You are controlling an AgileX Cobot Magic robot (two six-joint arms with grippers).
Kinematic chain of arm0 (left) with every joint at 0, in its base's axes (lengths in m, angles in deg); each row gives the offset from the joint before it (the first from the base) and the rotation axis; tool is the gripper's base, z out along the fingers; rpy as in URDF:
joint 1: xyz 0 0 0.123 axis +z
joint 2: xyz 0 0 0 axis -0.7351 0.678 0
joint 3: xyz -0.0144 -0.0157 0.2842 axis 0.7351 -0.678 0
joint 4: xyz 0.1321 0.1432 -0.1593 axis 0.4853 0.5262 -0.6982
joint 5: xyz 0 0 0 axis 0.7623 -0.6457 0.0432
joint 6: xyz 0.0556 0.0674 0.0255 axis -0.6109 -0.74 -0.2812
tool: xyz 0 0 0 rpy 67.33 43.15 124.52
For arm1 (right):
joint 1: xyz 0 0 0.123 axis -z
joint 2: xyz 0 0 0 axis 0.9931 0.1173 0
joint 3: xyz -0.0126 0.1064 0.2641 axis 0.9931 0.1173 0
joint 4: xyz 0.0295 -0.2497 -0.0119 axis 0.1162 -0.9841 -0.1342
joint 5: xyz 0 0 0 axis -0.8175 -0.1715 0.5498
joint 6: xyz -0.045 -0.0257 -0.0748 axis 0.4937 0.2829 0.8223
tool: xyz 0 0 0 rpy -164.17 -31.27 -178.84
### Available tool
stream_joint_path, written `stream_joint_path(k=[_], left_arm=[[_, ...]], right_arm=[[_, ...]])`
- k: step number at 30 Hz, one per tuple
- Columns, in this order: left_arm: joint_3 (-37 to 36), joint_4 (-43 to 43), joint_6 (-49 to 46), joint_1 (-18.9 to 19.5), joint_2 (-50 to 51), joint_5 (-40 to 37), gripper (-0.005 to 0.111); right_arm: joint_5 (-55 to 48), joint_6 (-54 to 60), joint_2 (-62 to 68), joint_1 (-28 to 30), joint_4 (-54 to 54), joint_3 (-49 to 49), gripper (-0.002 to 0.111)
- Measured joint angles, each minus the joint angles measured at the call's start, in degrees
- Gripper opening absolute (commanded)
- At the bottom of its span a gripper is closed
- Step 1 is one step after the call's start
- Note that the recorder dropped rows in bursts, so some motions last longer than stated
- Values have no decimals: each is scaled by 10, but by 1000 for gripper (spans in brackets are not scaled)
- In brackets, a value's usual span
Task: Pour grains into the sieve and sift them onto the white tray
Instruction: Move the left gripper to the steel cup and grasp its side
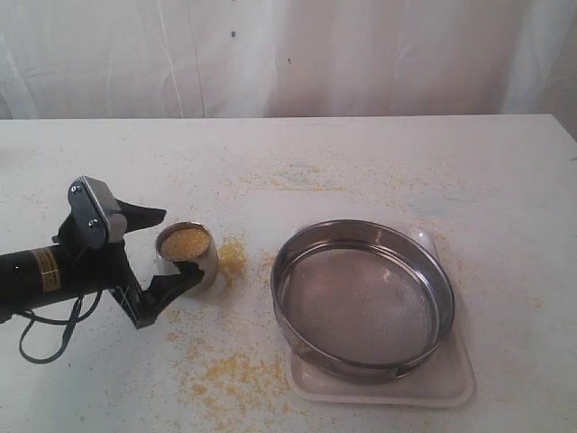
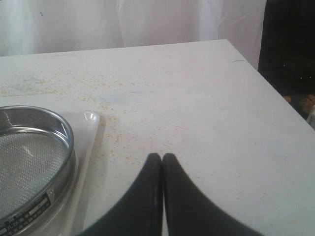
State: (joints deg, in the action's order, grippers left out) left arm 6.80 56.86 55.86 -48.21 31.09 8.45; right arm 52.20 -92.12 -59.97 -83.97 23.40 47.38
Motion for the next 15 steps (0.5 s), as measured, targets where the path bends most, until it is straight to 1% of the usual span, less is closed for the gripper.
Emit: stream_joint_path(k=[6,15], left_arm=[[45,0,36,0,40,0,105],[81,6,44,0,100,1,105]], right_arm=[[0,0,0,0,0,0,0],[0,0,0,0,0,0,0]])
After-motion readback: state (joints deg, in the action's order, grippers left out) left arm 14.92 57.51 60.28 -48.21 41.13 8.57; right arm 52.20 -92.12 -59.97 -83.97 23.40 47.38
